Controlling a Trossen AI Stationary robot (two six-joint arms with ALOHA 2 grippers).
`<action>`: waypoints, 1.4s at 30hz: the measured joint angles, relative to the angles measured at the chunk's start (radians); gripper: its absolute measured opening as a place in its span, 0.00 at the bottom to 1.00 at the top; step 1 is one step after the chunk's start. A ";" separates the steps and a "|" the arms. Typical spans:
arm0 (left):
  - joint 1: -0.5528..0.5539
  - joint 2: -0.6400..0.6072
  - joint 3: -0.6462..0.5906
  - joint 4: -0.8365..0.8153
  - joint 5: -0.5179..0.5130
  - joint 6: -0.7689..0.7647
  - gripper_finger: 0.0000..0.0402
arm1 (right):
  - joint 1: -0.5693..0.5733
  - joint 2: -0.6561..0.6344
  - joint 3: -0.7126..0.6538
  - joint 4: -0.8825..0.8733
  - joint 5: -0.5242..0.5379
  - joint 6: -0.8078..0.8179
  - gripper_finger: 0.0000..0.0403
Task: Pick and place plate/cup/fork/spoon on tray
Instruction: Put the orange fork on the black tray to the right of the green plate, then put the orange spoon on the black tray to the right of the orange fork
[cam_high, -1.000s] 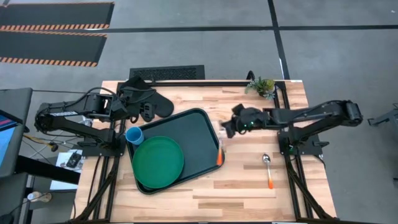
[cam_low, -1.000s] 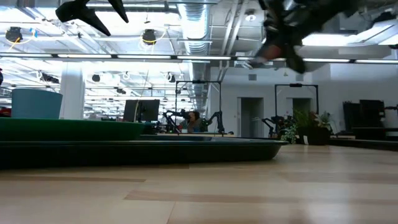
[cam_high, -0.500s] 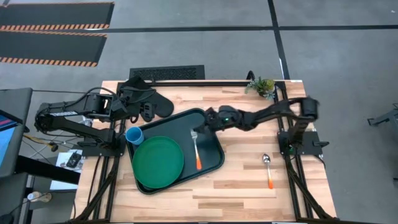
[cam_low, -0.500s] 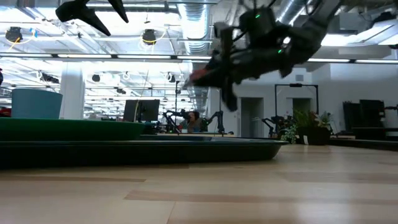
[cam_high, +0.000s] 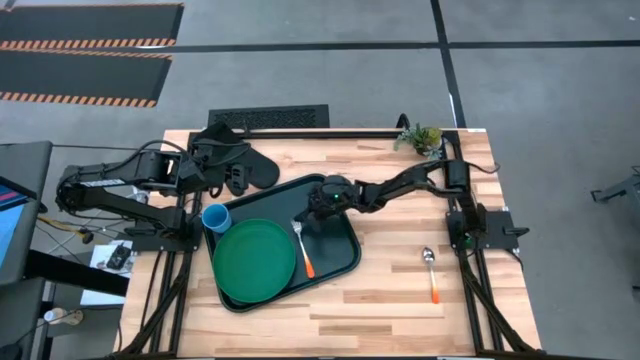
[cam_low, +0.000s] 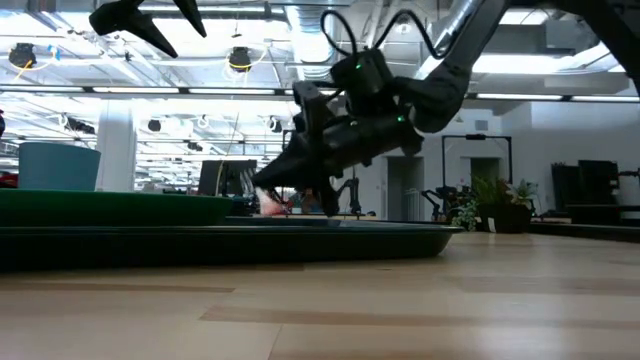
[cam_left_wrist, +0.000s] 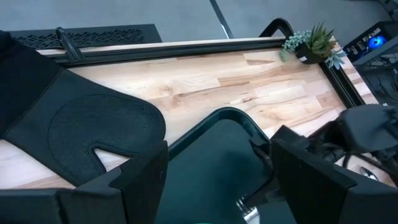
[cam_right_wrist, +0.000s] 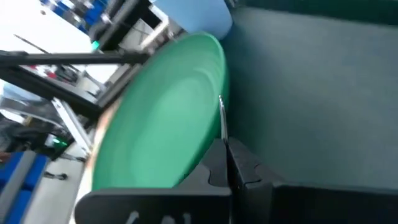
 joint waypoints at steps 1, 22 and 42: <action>0.000 0.000 0.000 0.000 0.000 0.000 0.67 | 0.000 0.005 0.004 -0.019 0.001 -0.011 0.00; 0.000 0.000 0.000 -0.001 -0.007 0.001 0.67 | -0.014 0.009 0.012 -0.227 0.082 -0.094 0.07; 0.000 0.000 0.000 -0.001 -0.022 0.001 0.67 | -0.015 -0.007 0.009 -0.264 0.139 -0.092 0.37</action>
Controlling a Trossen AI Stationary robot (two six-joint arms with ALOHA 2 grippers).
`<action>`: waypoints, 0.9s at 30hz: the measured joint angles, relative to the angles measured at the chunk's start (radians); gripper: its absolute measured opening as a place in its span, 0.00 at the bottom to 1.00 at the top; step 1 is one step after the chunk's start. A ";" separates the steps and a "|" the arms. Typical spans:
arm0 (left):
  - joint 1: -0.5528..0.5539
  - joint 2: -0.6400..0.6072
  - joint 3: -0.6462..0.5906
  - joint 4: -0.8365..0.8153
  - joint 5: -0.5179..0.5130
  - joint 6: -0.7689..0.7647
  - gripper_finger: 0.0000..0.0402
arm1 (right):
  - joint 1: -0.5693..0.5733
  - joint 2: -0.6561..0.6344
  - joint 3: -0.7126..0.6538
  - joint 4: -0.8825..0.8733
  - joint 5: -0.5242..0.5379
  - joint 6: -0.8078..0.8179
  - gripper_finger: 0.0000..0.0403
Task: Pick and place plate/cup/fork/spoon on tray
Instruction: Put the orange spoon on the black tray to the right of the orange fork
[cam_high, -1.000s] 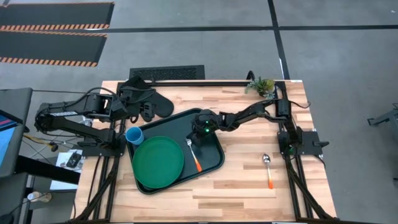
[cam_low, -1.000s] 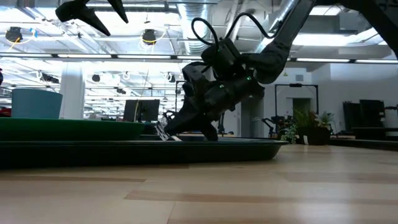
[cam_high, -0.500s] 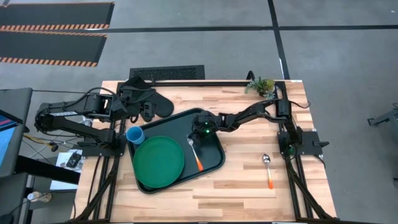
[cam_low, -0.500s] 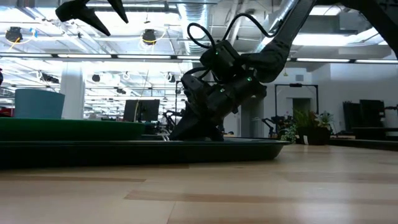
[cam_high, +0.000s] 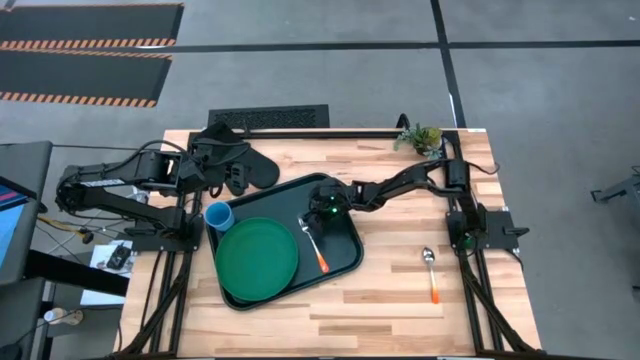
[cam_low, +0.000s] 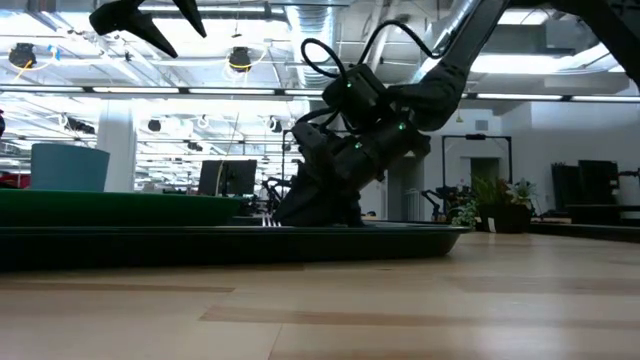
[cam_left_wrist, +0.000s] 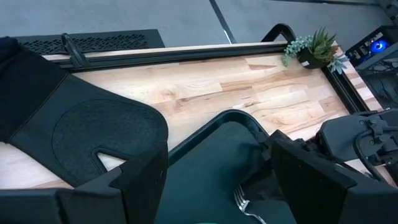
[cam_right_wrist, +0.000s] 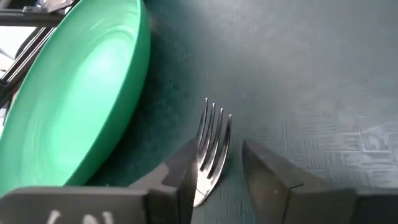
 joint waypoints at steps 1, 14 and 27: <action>0.000 0.000 0.000 0.000 0.000 0.000 0.67 | -0.001 -0.005 0.001 -0.005 0.013 -0.004 0.38; 0.000 0.000 0.000 0.000 0.014 -0.001 0.67 | -0.002 -0.375 0.003 -0.602 0.123 -0.091 0.42; 0.000 0.000 0.000 0.000 0.014 0.000 0.67 | 0.374 -0.638 -0.173 -1.425 0.332 0.689 0.47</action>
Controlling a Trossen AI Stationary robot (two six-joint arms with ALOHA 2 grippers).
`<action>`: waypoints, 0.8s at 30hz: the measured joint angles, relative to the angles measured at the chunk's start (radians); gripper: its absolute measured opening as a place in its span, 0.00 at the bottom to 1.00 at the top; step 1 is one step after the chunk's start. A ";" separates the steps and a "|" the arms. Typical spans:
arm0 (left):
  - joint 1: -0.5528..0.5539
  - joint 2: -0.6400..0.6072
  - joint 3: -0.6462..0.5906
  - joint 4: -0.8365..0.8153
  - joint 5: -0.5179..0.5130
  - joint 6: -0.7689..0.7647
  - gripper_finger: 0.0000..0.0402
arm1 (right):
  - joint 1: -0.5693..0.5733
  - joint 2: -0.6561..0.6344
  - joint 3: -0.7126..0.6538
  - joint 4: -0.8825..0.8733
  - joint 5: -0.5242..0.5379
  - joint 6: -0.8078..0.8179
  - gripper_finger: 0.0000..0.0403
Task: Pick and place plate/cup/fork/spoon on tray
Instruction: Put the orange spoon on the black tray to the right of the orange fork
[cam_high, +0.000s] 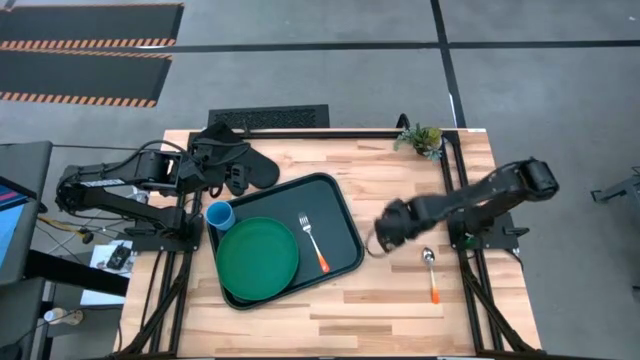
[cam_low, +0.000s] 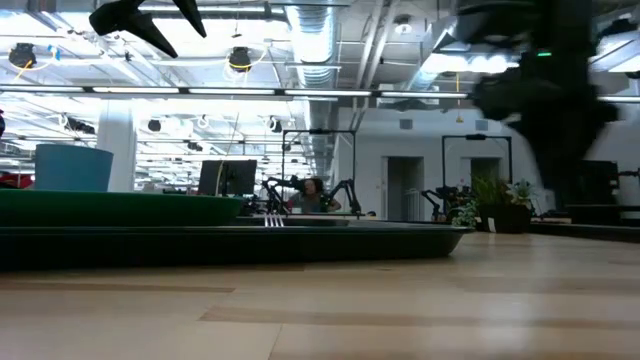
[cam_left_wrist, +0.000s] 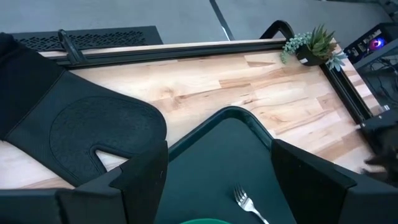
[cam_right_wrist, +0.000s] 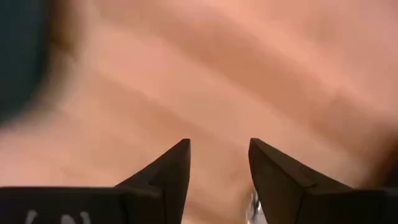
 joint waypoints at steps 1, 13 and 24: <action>0.000 0.000 0.000 0.000 0.000 0.000 0.67 | 0.036 0.002 -0.013 -0.012 -0.009 0.051 0.48; 0.000 0.000 0.000 0.003 -0.004 0.022 0.67 | 0.278 0.143 -0.060 -0.120 -0.195 0.325 0.58; 0.000 0.000 0.000 0.004 -0.004 0.027 0.67 | 0.286 0.311 -0.056 -0.083 -0.228 0.258 0.57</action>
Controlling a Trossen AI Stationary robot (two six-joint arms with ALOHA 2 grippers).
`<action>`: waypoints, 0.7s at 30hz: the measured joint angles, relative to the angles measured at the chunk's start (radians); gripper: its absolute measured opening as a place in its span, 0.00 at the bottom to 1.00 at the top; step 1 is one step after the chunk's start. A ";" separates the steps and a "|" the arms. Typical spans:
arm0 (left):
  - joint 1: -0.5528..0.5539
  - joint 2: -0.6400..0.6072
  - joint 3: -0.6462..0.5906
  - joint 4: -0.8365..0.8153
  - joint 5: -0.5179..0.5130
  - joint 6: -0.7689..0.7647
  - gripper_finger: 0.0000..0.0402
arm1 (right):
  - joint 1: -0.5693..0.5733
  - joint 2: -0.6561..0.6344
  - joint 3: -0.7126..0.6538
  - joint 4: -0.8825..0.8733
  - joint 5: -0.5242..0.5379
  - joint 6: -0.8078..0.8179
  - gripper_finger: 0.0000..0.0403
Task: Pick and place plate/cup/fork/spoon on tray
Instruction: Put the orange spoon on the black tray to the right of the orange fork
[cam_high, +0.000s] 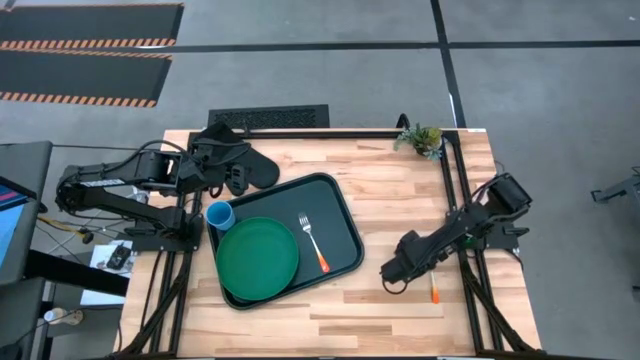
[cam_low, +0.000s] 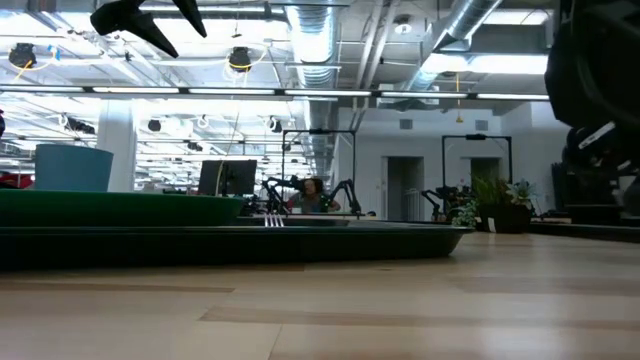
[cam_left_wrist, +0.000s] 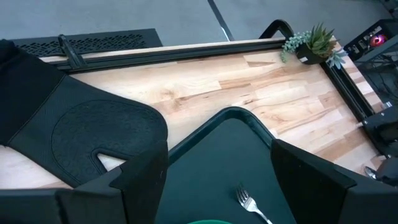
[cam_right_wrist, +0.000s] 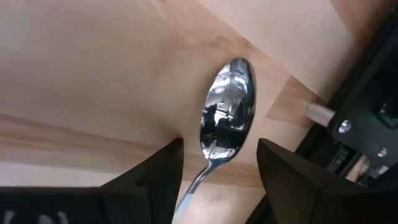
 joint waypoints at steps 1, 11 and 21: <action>0.000 0.000 0.000 0.000 0.000 0.000 0.67 | 0.000 0.010 0.001 -0.003 0.000 0.000 0.56; 0.000 0.000 0.000 0.000 -0.005 0.006 0.67 | 0.000 0.034 -0.005 -0.014 0.013 -0.019 0.24; 0.000 0.000 0.000 0.000 -0.013 0.015 0.67 | -0.014 -0.064 0.014 0.116 0.068 -0.015 0.04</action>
